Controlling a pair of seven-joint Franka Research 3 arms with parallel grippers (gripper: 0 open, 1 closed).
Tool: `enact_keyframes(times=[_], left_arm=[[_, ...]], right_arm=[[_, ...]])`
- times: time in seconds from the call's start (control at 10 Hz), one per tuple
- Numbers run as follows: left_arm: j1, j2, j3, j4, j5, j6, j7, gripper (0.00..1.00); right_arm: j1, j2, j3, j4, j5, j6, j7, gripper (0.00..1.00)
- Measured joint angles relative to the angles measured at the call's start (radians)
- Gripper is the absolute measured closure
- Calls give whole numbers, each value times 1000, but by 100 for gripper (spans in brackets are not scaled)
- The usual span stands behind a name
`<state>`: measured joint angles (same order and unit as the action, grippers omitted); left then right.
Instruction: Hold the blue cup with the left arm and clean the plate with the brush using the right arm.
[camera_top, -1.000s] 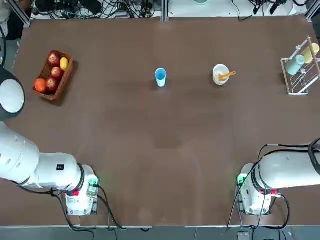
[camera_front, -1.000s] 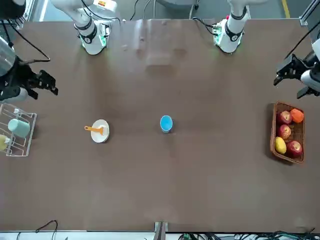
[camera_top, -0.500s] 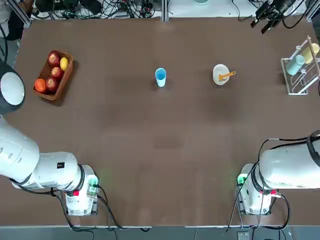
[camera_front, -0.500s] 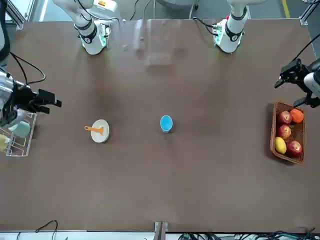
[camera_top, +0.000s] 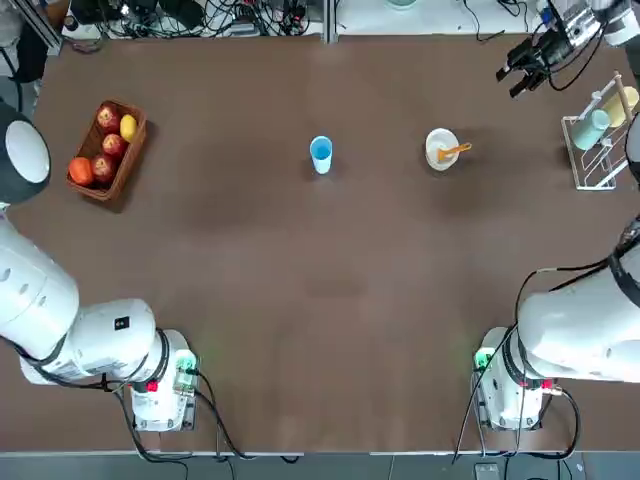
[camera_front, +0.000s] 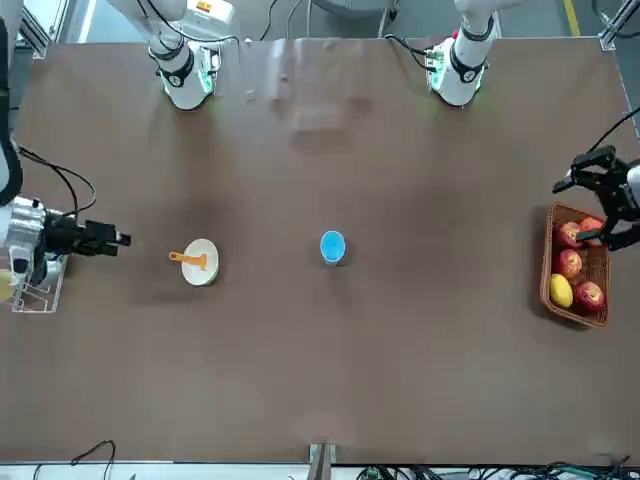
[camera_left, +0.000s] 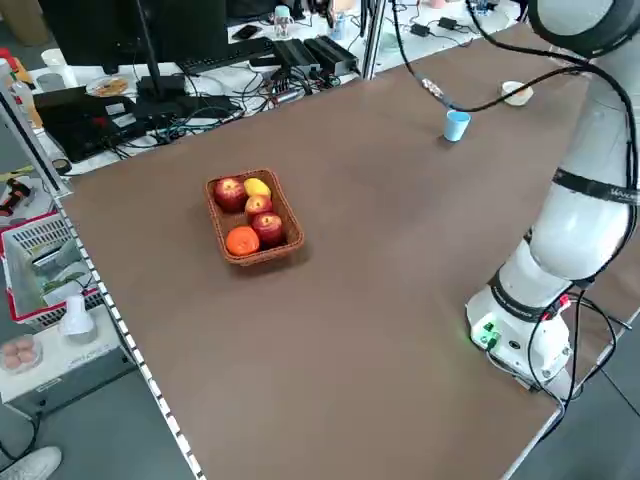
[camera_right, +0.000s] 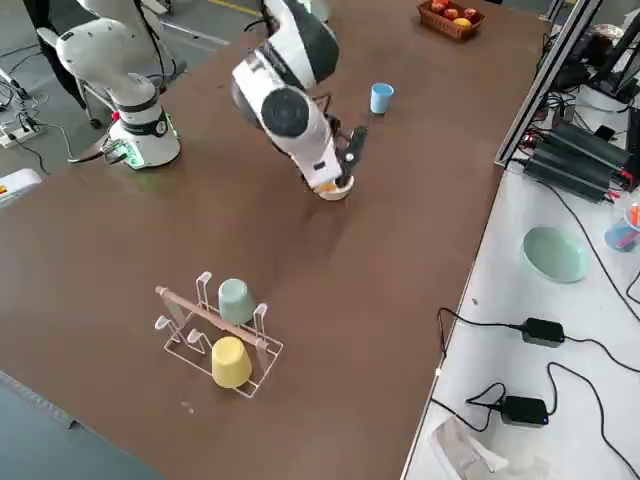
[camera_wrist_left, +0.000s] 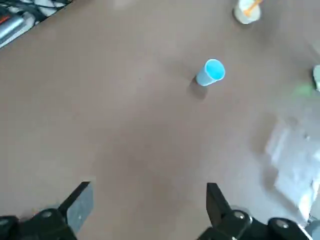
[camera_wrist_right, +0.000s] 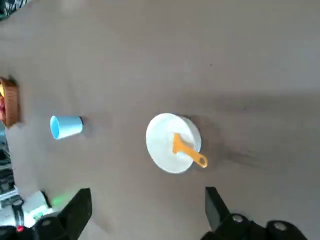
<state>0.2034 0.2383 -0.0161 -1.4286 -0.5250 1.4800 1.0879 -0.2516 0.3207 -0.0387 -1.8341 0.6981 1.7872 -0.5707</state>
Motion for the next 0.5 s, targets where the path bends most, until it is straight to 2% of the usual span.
enact_keyframes(times=[0.3,0.5], left_arm=[[17,99,0,-43,-145,-9,311,0],[26,170,1,-146,-278,-9,508,0]], right_arm=[[-25,131,3,-76,199,95,-118,0],[-25,190,14,-122,241,166,-205,0]])
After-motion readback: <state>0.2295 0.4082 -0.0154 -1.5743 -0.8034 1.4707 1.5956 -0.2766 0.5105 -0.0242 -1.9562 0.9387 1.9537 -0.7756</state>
